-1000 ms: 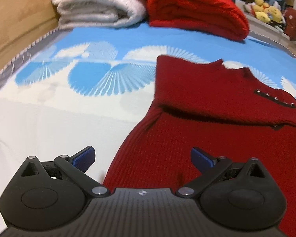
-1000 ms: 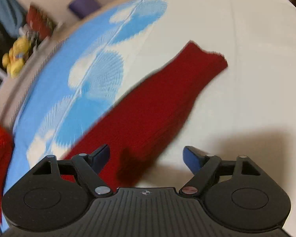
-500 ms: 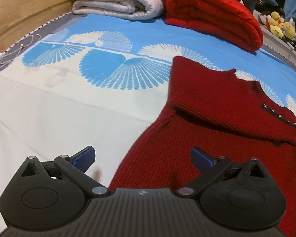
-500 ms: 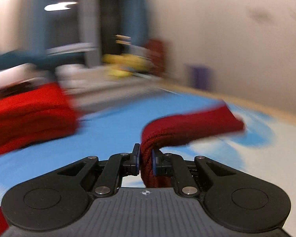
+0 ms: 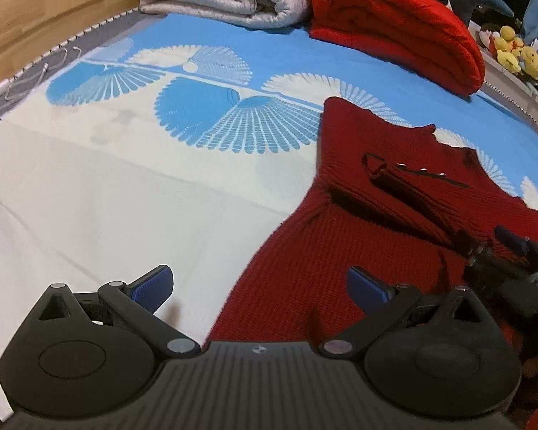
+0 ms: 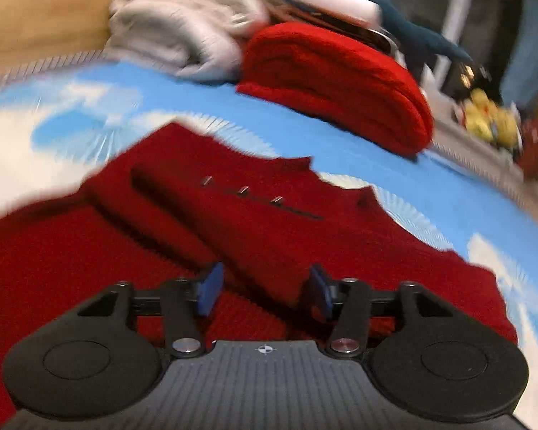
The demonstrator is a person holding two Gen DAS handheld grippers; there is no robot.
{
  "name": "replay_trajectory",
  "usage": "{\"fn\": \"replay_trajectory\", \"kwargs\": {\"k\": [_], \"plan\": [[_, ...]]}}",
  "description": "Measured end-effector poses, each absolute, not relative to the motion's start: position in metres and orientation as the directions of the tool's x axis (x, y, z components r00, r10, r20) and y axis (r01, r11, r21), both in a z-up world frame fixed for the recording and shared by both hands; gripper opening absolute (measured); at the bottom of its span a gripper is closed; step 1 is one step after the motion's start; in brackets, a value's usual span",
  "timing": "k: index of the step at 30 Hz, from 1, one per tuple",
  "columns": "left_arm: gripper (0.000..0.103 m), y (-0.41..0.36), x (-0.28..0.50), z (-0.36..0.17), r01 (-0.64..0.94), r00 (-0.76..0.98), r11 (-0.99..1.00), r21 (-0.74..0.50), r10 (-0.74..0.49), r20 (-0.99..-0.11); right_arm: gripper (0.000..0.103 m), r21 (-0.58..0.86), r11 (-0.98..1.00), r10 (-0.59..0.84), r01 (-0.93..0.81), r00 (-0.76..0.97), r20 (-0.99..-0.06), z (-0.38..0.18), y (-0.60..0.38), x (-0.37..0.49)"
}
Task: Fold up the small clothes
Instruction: 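Lay the held sleeve across the sweater chest with the right gripper, release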
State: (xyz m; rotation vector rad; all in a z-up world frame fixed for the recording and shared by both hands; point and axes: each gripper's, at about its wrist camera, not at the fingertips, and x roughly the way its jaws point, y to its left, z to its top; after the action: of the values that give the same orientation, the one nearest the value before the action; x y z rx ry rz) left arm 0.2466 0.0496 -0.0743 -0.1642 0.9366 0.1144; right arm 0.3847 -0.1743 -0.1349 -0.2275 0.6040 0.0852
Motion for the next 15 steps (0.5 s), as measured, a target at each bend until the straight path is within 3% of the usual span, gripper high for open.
{"fn": "replay_trajectory", "kwargs": {"k": [4,7,13,15], "plan": [[0.103,0.048,0.247,-0.073,-0.174,0.595,0.981,-0.09,0.031,-0.803,0.06,-0.066,0.989,0.069,-0.132,0.807,-0.586,-0.121,-0.185,0.393],[0.103,0.049,0.248,-0.074,-0.183,0.588,0.979,-0.093,0.033,-0.808,0.059,-0.086,0.987,0.053,-0.137,0.779,-0.625,-0.131,-0.168,0.407],[0.103,0.062,0.253,-0.072,-0.22,0.577,0.968,-0.119,0.031,-0.816,0.06,-0.082,0.983,0.081,-0.167,0.782,-0.619,-0.137,-0.144,0.425],[0.103,0.073,0.257,-0.07,-0.261,0.573,0.957,-0.124,0.051,-0.818,0.019,-0.129,0.974,0.063,-0.187,0.769,-0.636,-0.142,-0.129,0.435]]}}
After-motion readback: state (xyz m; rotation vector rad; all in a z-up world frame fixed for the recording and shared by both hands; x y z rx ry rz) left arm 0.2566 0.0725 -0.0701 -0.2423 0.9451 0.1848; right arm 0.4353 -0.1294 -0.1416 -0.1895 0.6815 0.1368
